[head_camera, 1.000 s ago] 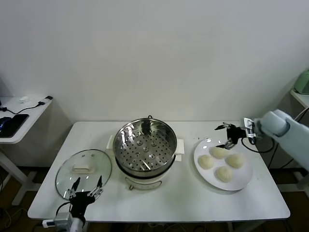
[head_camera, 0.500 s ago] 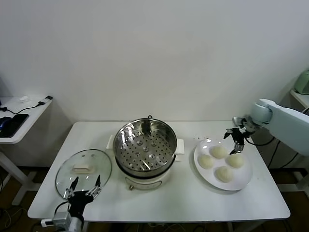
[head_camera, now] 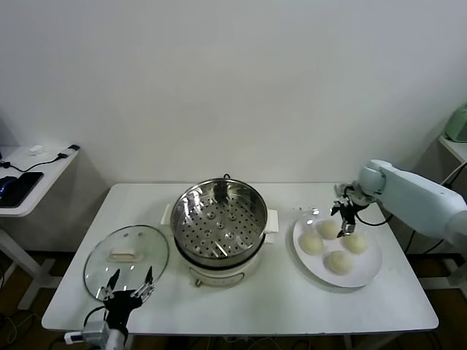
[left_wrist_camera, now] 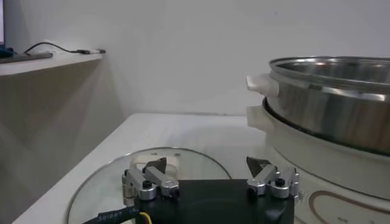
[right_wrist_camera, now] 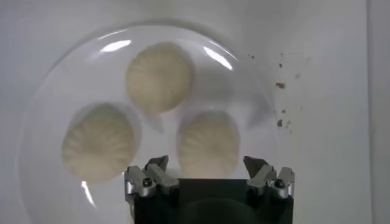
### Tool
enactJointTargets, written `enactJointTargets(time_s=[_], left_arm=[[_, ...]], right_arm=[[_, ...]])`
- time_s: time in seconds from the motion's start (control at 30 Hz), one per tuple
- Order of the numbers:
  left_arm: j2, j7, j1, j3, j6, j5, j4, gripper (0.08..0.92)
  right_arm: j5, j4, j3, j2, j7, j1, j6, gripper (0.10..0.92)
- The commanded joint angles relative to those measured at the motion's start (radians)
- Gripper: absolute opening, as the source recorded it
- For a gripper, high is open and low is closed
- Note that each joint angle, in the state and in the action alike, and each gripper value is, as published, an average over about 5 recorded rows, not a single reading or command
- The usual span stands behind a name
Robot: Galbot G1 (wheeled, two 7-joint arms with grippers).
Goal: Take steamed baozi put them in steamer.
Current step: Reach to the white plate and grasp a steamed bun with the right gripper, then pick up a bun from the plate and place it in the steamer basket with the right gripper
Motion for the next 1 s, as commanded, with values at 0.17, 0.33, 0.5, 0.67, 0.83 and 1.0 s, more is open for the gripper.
enactJointTargets(time_s=[0.17,0.33,0.5,0.67,0.83,1.0], left_arm=[[0.001,-0.001,0.001,0.007,-0.002,0.001,0.009,0.823],[-0.002,-0.001,0.001,0.010,-0.001,0.002,0.006,0.823],[-0.006,-0.001,0.002,0.012,0.001,0.006,-0.003,0.823],[-0.008,-0.002,0.007,0.015,-0.001,0.009,-0.013,0.823],[-0.005,-0.003,0.014,0.021,-0.001,0.011,-0.028,0.823],[-0.002,-0.003,0.020,0.024,-0.002,0.013,-0.040,0.823]], right_arm=[[-0.018,-0.108,0.033,0.069,0.014,-0.041,-0.013,0.823],[-0.018,-0.086,0.032,0.063,0.010,-0.041,-0.026,0.741],[0.015,-0.010,0.000,0.034,0.007,0.008,-0.047,0.668],[0.131,0.142,-0.133,-0.024,-0.014,0.212,-0.055,0.662],[0.286,0.267,-0.338,0.001,-0.068,0.556,0.005,0.662],[0.371,0.373,-0.410,0.111,-0.124,0.758,0.155,0.662]])
